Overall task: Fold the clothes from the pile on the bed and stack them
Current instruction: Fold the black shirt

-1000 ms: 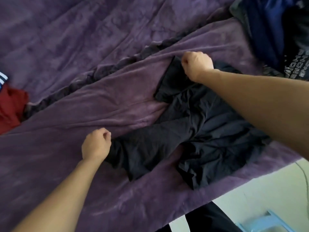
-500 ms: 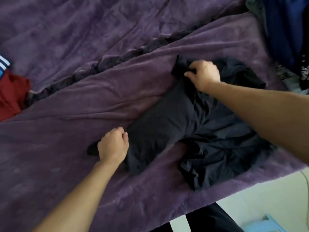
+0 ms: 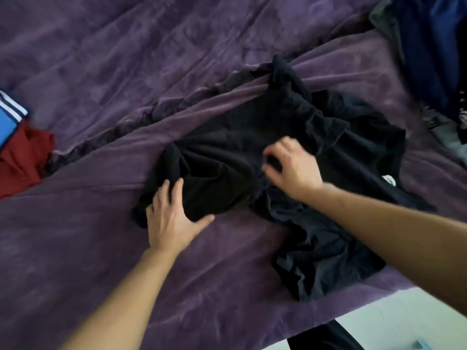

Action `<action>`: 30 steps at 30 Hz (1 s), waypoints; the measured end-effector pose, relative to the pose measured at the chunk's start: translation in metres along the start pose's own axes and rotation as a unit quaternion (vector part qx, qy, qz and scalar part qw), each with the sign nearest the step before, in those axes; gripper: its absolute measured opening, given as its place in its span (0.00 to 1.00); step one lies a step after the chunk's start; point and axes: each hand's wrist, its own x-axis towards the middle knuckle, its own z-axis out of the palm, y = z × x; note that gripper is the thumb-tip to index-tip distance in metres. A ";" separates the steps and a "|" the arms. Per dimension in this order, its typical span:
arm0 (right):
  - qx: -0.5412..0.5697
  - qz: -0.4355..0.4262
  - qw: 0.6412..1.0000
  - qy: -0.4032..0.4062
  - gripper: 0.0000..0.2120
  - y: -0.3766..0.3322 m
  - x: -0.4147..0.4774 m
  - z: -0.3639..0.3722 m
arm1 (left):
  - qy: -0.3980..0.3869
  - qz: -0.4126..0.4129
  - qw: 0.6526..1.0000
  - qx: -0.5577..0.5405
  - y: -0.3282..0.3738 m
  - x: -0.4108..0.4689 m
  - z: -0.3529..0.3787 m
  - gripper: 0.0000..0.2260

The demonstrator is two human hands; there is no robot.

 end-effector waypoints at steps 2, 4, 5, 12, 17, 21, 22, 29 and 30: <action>-0.018 -0.010 0.998 -0.063 0.30 -0.007 -0.038 0.028 | -0.019 0.008 1.000 0.007 -0.015 -0.007 0.018 0.31; -0.018 0.041 0.994 -0.097 0.43 -0.007 -0.068 0.052 | 0.027 -0.013 0.997 -0.078 -0.028 -0.001 0.021 0.14; -0.005 0.081 0.992 -0.092 0.46 -0.007 -0.080 0.061 | 0.058 -0.025 0.990 -0.127 -0.032 0.005 0.017 0.10; 0.042 0.127 0.991 0.003 0.18 -0.005 -0.105 0.063 | 0.192 -0.115 0.915 -0.336 -0.047 0.090 -0.048 0.08; -0.002 0.063 0.998 -0.026 0.12 -0.005 -0.120 0.029 | 0.168 -0.227 0.845 -0.454 -0.042 0.119 -0.055 0.14; -0.087 0.080 0.956 -0.267 0.15 -0.006 -0.145 0.022 | 0.041 -0.232 0.916 -0.325 -0.041 0.071 -0.021 0.30; -0.091 0.088 0.947 -0.295 0.15 -0.009 -0.145 0.022 | 0.015 -0.205 0.934 -0.293 -0.039 0.054 -0.012 0.33; -0.001 -0.021 0.999 -0.048 0.16 -0.053 -0.076 0.033 | -0.051 0.044 0.998 -0.018 -0.066 -0.016 0.034 0.31; -0.006 -0.045 0.995 -0.085 0.22 -0.062 -0.068 0.039 | -0.054 0.065 0.996 0.018 -0.074 -0.019 0.037 0.26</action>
